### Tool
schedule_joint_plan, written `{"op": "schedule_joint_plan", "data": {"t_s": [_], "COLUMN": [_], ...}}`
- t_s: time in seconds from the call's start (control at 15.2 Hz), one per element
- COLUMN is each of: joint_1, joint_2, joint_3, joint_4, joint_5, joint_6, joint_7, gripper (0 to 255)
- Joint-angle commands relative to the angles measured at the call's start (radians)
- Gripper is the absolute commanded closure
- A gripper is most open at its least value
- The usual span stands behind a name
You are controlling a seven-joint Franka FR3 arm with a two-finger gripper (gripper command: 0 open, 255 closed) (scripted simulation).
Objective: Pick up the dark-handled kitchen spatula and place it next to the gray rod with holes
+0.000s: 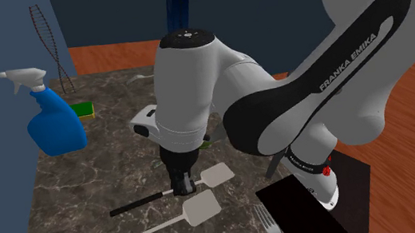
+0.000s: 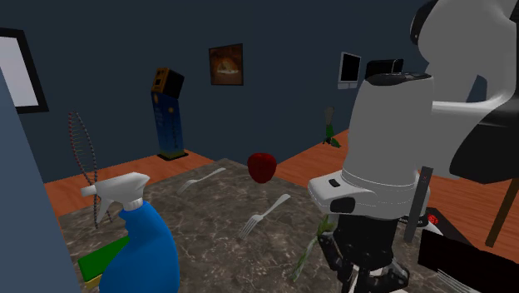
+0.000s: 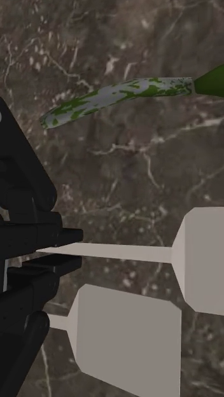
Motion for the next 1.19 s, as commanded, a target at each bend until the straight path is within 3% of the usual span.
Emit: {"op": "schedule_joint_plan", "data": {"t_s": [0.0, 0.33, 0.59, 1.12], "joint_1": [0.000, 0.000, 0.009, 0.009], "joint_2": [0.000, 0.000, -0.097, -0.097], "joint_3": [0.000, 0.000, -0.025, -0.025], "joint_4": [0.000, 0.000, 0.054, 0.054], "joint_5": [0.000, 0.000, 0.020, 0.020], "joint_6": [0.000, 0.000, -0.149, -0.149], "joint_7": [0.000, 0.000, -0.020, -0.019], "gripper": [0, 0, 0, 0]}}
